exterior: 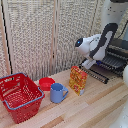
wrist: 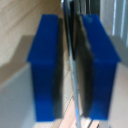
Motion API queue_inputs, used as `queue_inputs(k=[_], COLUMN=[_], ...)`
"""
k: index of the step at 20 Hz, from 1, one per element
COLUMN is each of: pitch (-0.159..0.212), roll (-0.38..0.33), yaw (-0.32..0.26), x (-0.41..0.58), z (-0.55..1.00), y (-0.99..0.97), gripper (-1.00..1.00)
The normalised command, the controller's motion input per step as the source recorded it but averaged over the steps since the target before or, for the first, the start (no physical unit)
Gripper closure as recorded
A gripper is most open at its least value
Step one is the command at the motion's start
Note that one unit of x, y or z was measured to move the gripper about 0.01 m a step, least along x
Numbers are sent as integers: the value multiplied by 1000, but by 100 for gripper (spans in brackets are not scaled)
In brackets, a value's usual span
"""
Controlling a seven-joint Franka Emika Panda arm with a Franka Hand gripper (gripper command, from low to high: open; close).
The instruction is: Extend the gripper towards the oven tray handle. Grasp the handle and carefully pull the tray out of the oven. Move the gripper above the red bowl. Grab the red bowl gently. Lift the bowl and place it onto the oven tray.
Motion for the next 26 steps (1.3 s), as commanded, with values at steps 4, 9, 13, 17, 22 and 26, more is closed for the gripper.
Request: queue_inputs(k=[4,9,13,17,22,26], pitch=[0,7,0,-1,-37,-65], roll=[58,124,158,200,234,242], yaw=[47,0,-17,-51,-136,-174], x=[130,190,291,237,119,80], z=[246,515,691,544,371,279], y=[123,33,14,121,271,354], gripper=[-100,-100,-100,-100,-100,-100])
